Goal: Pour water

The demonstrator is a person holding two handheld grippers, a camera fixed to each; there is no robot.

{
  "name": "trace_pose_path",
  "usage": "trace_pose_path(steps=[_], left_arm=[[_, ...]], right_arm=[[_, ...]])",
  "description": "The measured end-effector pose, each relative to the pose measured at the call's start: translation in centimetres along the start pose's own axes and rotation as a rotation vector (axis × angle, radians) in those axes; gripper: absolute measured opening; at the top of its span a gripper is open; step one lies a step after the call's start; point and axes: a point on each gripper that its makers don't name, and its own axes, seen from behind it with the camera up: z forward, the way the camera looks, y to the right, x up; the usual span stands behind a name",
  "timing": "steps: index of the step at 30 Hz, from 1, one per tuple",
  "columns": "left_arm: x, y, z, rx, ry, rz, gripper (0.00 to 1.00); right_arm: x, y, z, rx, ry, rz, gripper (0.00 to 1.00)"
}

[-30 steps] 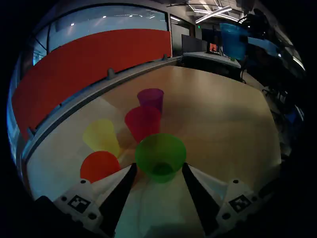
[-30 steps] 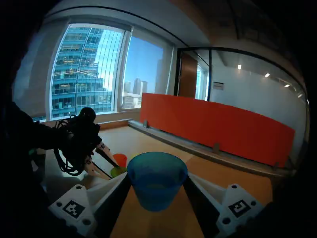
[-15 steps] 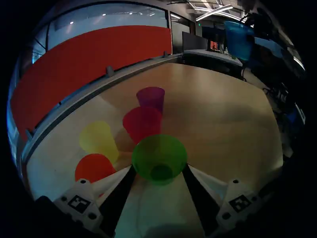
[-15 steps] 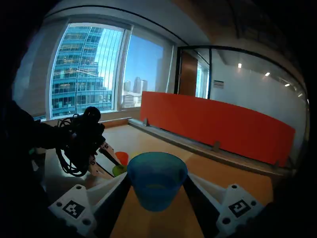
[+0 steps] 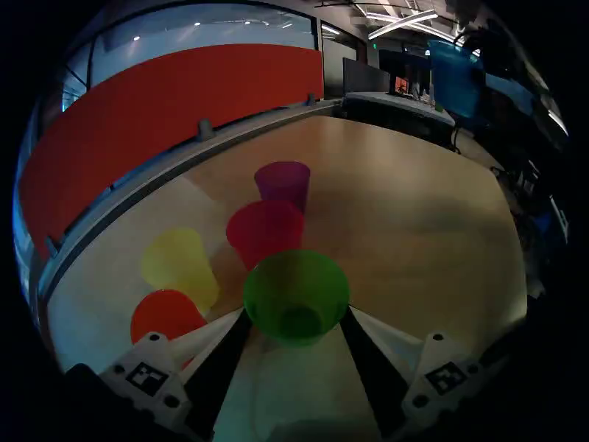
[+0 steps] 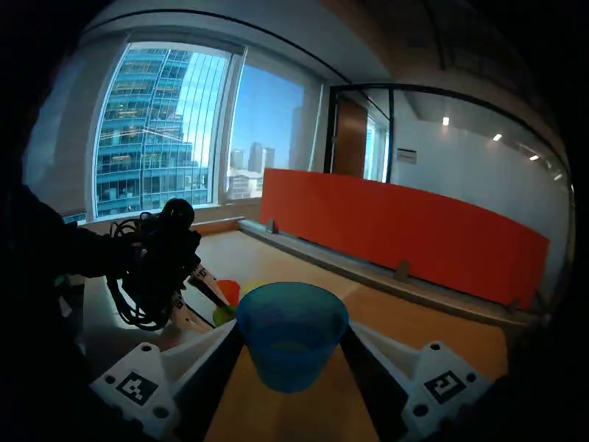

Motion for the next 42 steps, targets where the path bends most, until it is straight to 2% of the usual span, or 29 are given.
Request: trace_pose_path(steps=[12, 24, 30, 42], left_arm=[[-0.2, -0.1, 0.9, 0.003, -0.020, -0.001, 0.84], [0.3, 0.2, 0.5, -0.014, 0.014, -0.035, 0.83], [0.7, 0.6, -0.5, -0.025, 0.035, -0.041, 0.83], [2.3, 0.5, -4.0, 0.015, 0.129, -0.025, 0.83]], right_arm=[[-0.2, -0.2, 0.0, 0.002, -0.007, -0.002, 0.90], [-0.3, -0.1, -0.1, 0.001, -0.004, 0.002, 0.90], [0.0, -0.3, -0.2, 0.001, 0.001, -0.001, 0.90], [0.6, -0.8, 0.0, 0.007, 0.012, -0.003, 0.90]])
